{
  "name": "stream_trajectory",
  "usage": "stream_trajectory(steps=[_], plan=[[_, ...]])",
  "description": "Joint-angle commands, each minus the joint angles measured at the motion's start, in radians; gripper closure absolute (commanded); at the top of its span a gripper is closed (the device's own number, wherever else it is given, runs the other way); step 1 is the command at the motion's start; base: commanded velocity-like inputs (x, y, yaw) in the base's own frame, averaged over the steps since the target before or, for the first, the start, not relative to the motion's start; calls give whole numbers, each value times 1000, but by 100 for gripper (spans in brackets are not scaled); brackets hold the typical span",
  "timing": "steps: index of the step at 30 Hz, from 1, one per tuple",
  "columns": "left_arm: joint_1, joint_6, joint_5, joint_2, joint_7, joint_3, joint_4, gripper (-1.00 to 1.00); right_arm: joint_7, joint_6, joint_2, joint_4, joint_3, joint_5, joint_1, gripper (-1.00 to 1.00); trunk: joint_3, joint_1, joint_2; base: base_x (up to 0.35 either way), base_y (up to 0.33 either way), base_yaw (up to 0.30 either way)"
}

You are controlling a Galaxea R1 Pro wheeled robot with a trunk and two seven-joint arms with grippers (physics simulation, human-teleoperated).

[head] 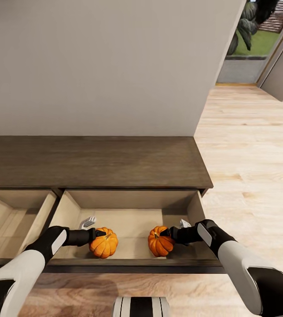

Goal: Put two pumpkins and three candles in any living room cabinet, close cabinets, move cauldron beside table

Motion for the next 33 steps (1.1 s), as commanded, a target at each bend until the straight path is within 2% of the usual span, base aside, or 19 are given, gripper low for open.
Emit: stream_trajectory(steps=[1,10,11,23,27,33], plan=[[0,0,1,0,-1,0,0,100,3,1,0,0,-1,-3,0,100,0,0,0,0,0,11],[0,0,1,0,-1,1,-1,100,2,1,-1,-1,-2,-2,0,100,-1,0,0,0,0,1],[0,0,1,0,-1,1,-1,100,2,2,-1,-1,-2,-2,0,-100,-1,0,0,0,0,0],[0,0,2,2,-1,2,-2,100,1,4,-1,0,-1,-6,0,-100,-1,0,0,0,0,0],[0,0,2,2,-1,2,-2,100,-28,3,-1,-2,-2,-4,0,-100,-1,0,0,0,0,0],[0,0,2,2,-1,2,-2,100,-35,3,-7,-26,-4,-1,-4,-100,-1,0,0,0,0,0]])
